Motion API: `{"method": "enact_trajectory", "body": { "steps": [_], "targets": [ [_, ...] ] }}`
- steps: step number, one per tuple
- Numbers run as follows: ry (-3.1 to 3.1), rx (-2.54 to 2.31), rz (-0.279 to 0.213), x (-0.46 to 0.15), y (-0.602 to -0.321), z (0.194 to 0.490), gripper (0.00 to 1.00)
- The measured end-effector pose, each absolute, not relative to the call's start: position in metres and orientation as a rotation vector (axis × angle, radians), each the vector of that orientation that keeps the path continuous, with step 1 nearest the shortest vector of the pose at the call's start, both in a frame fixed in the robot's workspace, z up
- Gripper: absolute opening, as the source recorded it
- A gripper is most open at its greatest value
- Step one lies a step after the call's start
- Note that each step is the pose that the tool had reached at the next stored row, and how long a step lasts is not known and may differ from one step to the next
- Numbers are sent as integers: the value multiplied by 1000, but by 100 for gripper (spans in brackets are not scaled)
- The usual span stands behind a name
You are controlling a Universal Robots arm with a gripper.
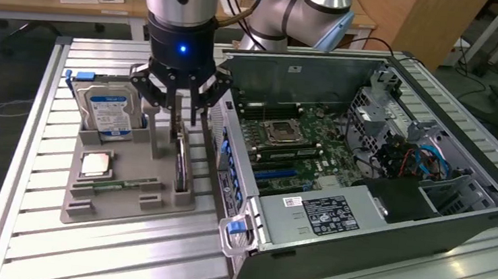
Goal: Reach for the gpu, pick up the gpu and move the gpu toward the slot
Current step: 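Reach for the gpu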
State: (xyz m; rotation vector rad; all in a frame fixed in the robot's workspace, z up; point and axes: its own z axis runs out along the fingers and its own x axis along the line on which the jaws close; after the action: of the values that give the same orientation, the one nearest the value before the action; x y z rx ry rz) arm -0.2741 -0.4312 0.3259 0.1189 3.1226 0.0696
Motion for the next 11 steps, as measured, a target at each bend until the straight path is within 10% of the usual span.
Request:
{"method": "enact_trajectory", "body": {
  "steps": [11],
  "targets": [
    [3124,119,70,-274,-431,319,36]
  ]
}}
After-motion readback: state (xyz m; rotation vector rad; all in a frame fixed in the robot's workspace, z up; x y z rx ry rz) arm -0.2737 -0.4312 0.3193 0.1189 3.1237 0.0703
